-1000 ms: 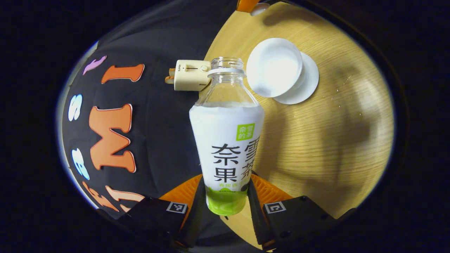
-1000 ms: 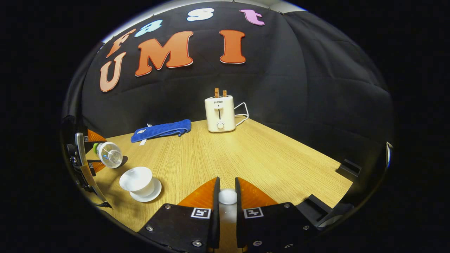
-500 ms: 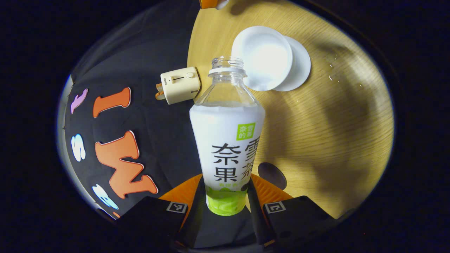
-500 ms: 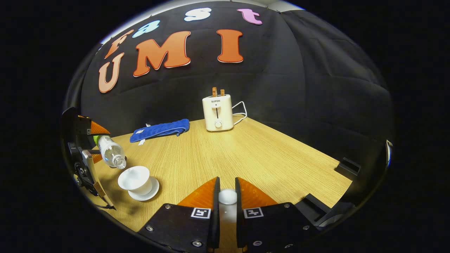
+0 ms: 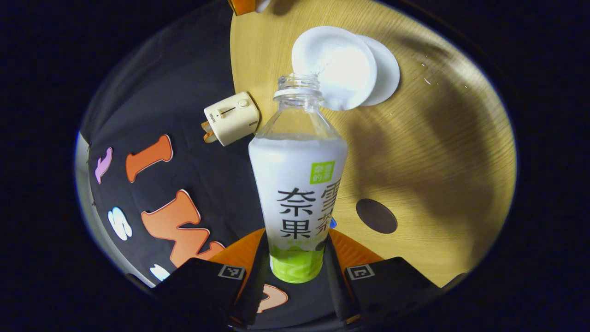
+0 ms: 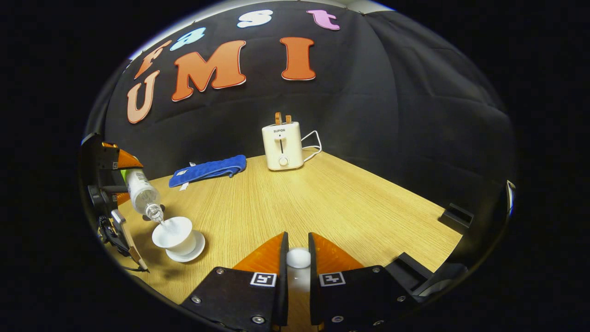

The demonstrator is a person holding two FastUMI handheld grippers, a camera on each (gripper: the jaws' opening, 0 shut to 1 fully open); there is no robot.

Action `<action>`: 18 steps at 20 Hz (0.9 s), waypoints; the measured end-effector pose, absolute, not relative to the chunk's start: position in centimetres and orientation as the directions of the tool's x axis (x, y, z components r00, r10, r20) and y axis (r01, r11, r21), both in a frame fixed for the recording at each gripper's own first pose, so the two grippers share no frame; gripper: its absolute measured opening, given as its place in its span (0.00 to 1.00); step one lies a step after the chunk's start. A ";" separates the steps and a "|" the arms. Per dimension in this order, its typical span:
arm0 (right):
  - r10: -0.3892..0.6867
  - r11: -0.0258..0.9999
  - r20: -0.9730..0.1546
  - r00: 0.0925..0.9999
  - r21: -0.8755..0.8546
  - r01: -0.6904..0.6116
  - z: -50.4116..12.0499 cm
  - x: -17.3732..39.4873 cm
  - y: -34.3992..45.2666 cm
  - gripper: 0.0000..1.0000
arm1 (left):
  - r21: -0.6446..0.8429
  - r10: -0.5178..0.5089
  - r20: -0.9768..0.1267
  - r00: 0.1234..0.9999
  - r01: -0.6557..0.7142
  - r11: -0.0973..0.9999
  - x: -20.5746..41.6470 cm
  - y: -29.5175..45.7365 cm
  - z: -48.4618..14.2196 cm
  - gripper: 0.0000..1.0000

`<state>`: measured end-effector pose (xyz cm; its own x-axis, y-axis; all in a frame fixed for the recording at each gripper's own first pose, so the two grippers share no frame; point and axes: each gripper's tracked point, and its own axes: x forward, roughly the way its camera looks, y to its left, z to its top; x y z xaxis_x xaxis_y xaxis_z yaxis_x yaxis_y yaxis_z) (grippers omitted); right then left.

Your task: Open the teacup lid with one hand, grasp the water bottle and pour water into the teacup with the other hand; after pouring, place the water bottle on the coaster and then close the teacup lid.

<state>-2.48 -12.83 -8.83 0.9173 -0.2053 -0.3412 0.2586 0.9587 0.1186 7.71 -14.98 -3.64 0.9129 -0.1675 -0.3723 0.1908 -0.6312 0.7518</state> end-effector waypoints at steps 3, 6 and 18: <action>-0.202 0.960 -0.340 0.918 0.118 0.255 -8.7 -2.5 -12.8 0.19 | 0.737 -0.174 -0.365 0.915 0.169 -0.655 7.3 -15.4 -3.4 0.64; -0.207 0.958 -0.342 0.917 0.119 0.260 -8.8 -2.6 -13.1 0.19 | 0.735 -0.181 -0.368 0.912 0.166 -0.658 7.4 -15.8 -3.3 0.67; -0.198 0.959 -0.360 0.912 0.121 0.255 -9.4 -2.2 -12.7 0.19 | 0.823 -0.169 -0.564 0.808 0.532 -0.201 8.3 -14.8 -8.4 0.62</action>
